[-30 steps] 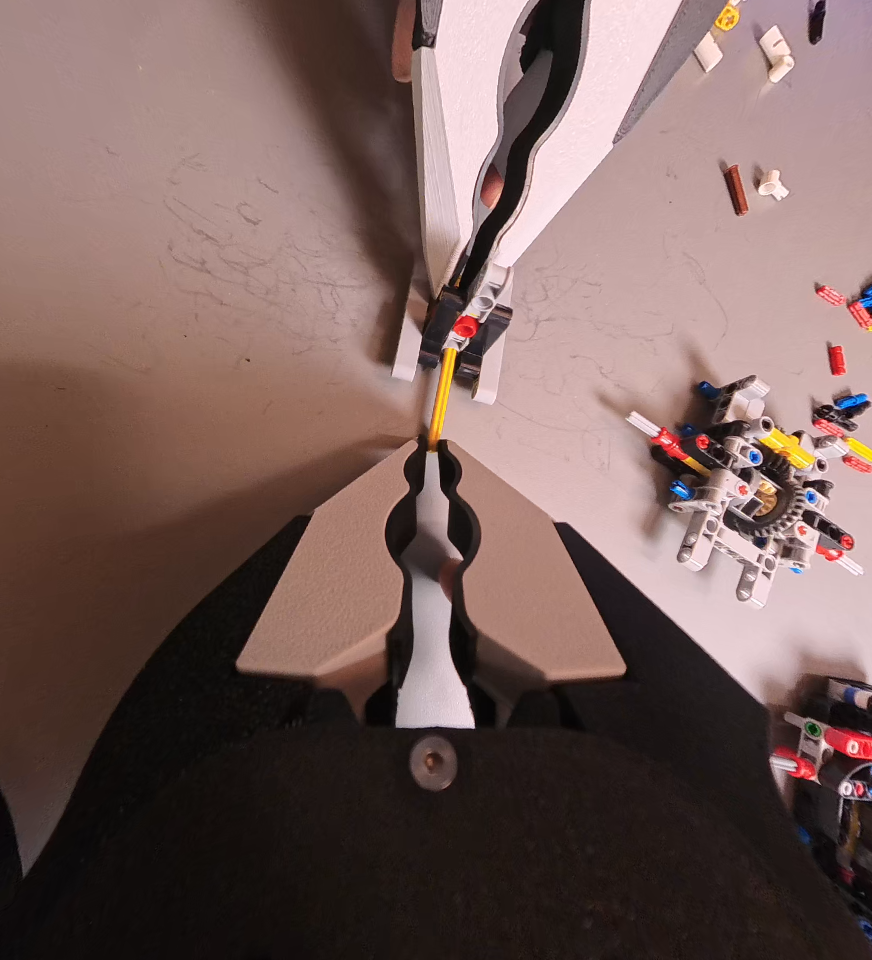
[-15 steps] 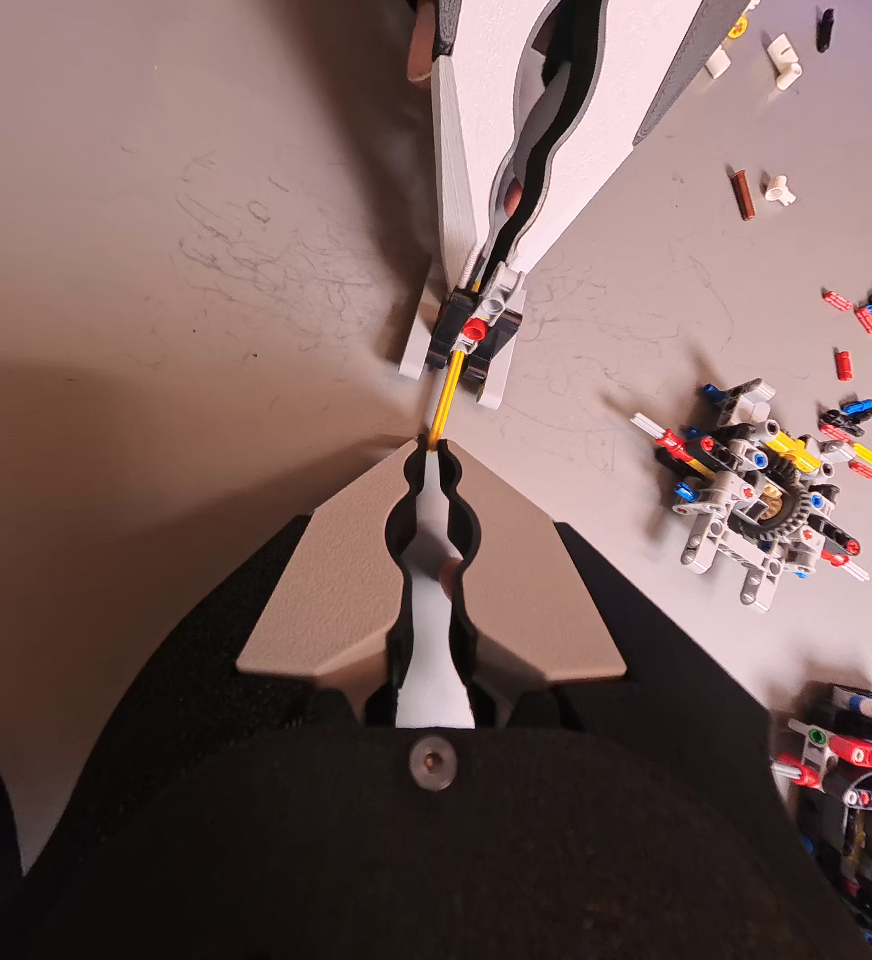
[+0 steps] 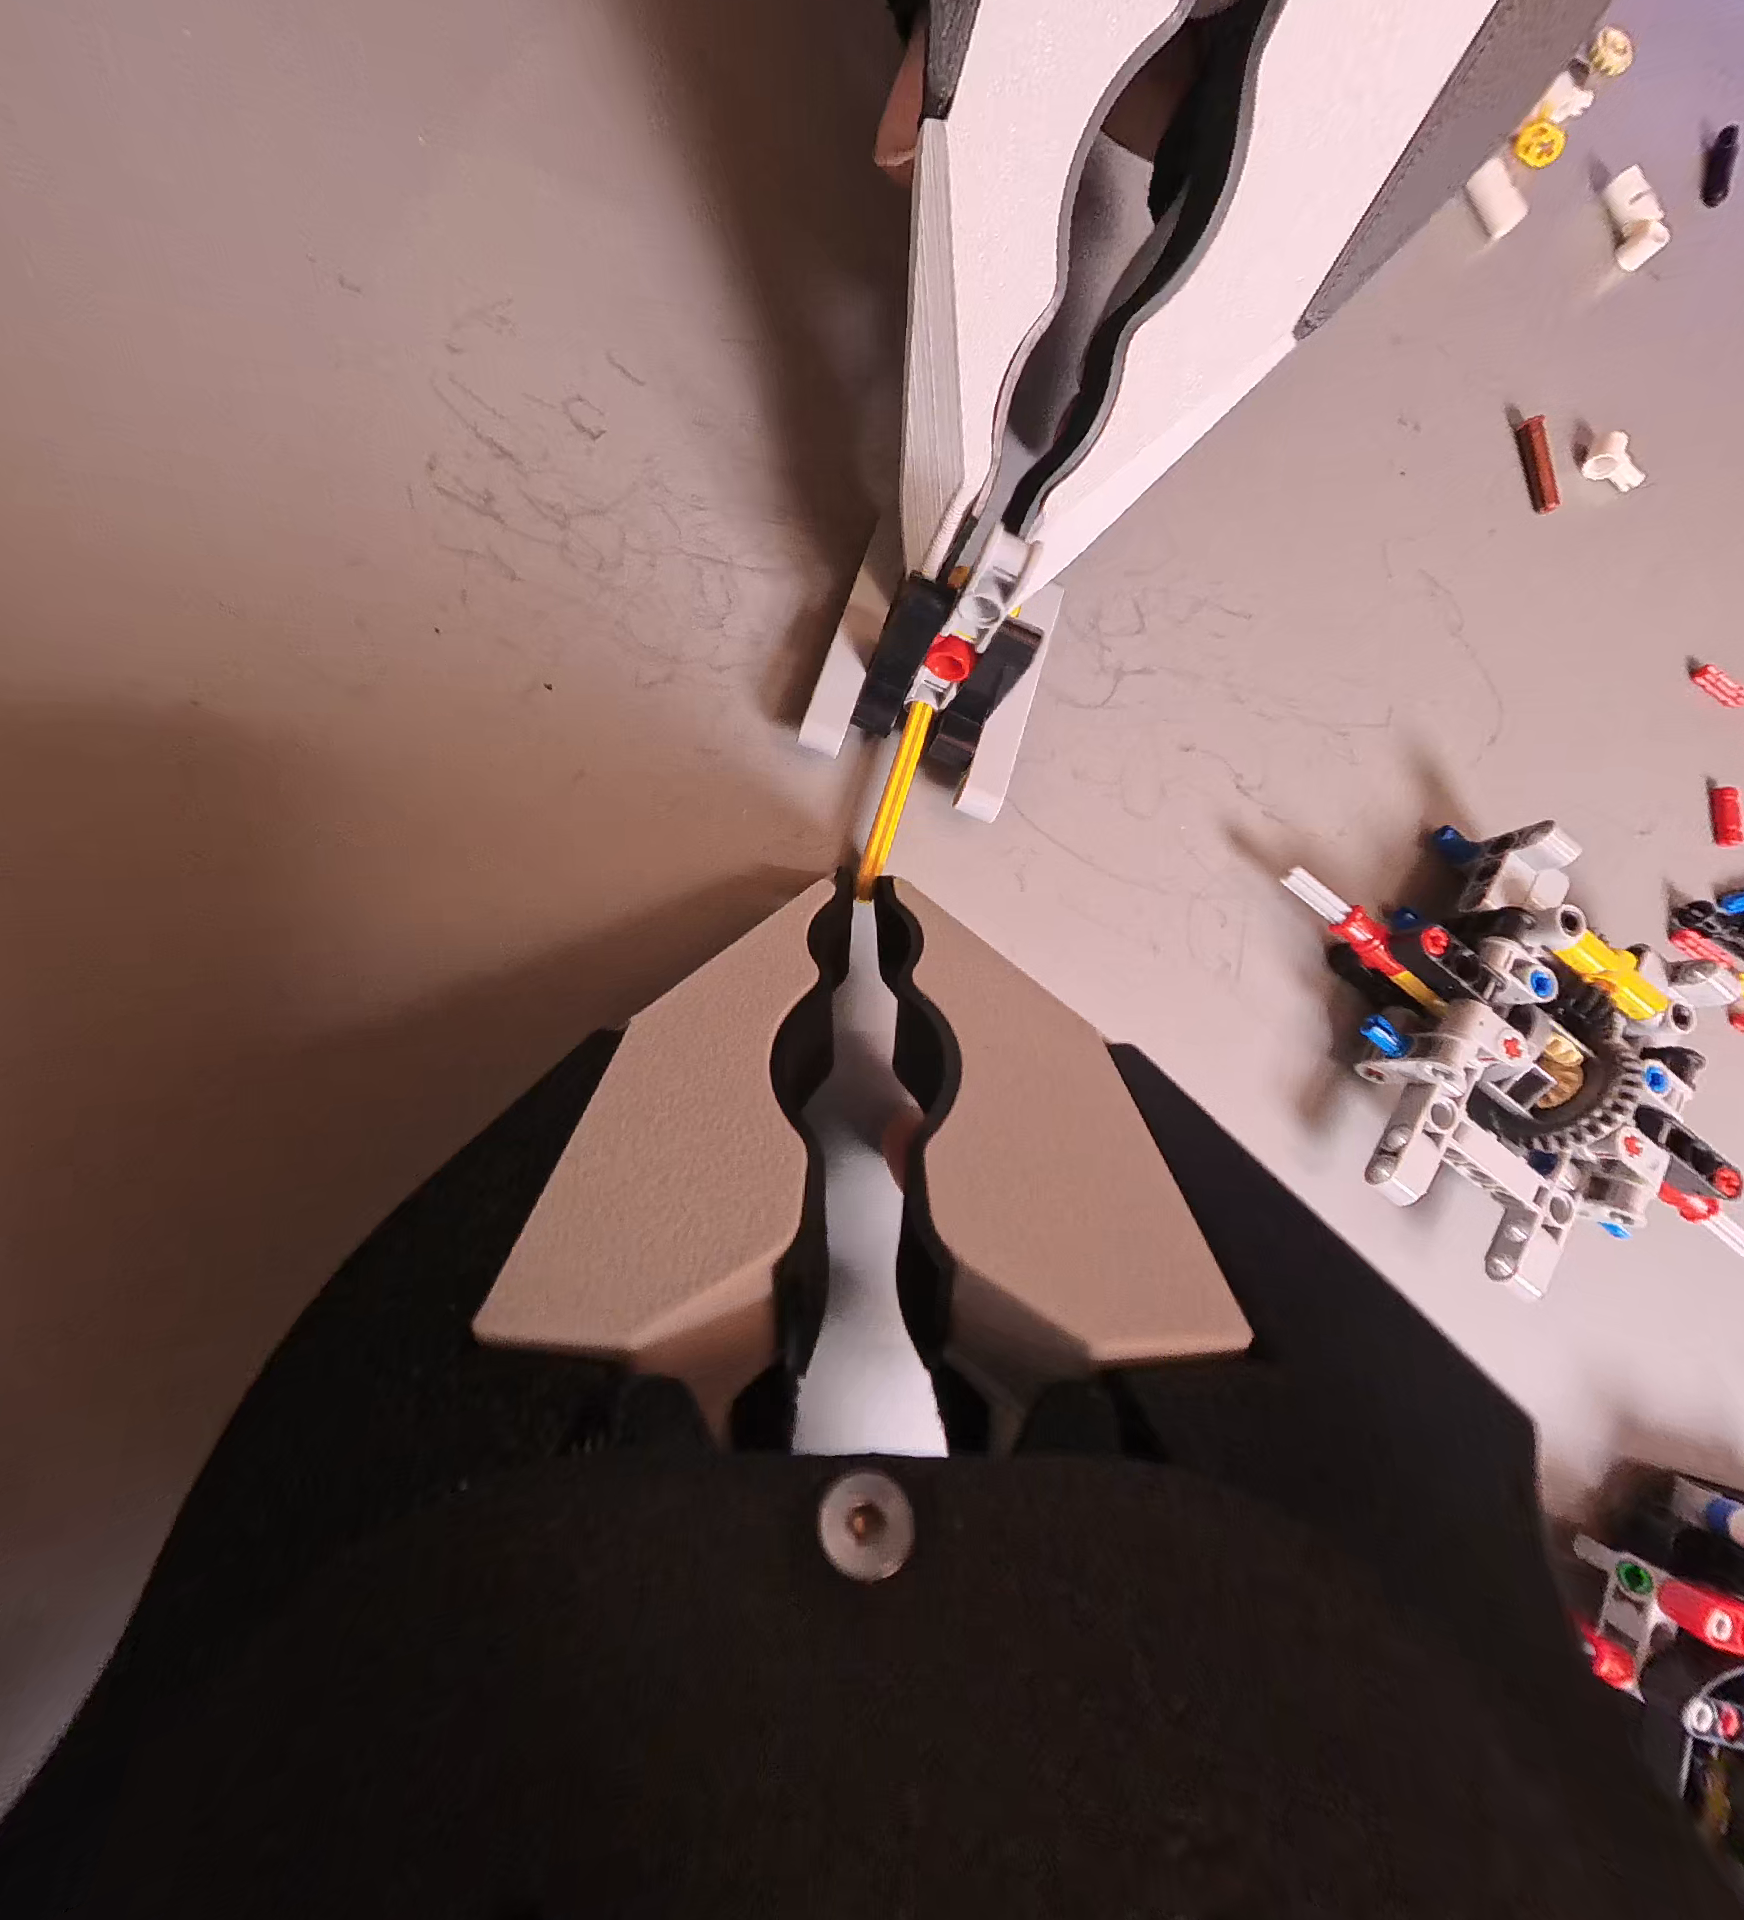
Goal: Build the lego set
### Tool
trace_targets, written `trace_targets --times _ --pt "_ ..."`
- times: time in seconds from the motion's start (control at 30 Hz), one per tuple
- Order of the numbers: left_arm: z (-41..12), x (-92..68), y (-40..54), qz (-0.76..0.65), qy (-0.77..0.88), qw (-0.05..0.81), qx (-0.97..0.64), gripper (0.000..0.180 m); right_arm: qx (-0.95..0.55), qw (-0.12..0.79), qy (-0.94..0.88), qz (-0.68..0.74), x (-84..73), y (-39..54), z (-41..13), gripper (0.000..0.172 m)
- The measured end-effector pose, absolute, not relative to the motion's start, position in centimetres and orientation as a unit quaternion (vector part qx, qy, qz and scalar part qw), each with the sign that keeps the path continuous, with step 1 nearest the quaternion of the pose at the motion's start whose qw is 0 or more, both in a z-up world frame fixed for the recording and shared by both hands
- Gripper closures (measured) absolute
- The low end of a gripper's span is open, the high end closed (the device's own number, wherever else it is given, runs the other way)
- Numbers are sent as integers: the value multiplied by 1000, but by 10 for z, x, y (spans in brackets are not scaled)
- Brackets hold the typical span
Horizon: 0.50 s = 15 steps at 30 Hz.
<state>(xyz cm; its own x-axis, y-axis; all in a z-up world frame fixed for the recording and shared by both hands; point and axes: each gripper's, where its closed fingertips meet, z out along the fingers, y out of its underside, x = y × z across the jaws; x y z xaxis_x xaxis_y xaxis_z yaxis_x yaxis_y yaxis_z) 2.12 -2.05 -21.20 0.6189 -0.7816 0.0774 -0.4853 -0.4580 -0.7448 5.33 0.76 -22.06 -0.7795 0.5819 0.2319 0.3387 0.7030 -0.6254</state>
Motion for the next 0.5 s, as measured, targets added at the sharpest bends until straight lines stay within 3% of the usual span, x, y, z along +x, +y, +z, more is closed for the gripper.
trace_targets --times 0.5 --pt "-204 16 -25 -226 369 378 -819 167 -253 203 -897 300 53 8 -221 169"
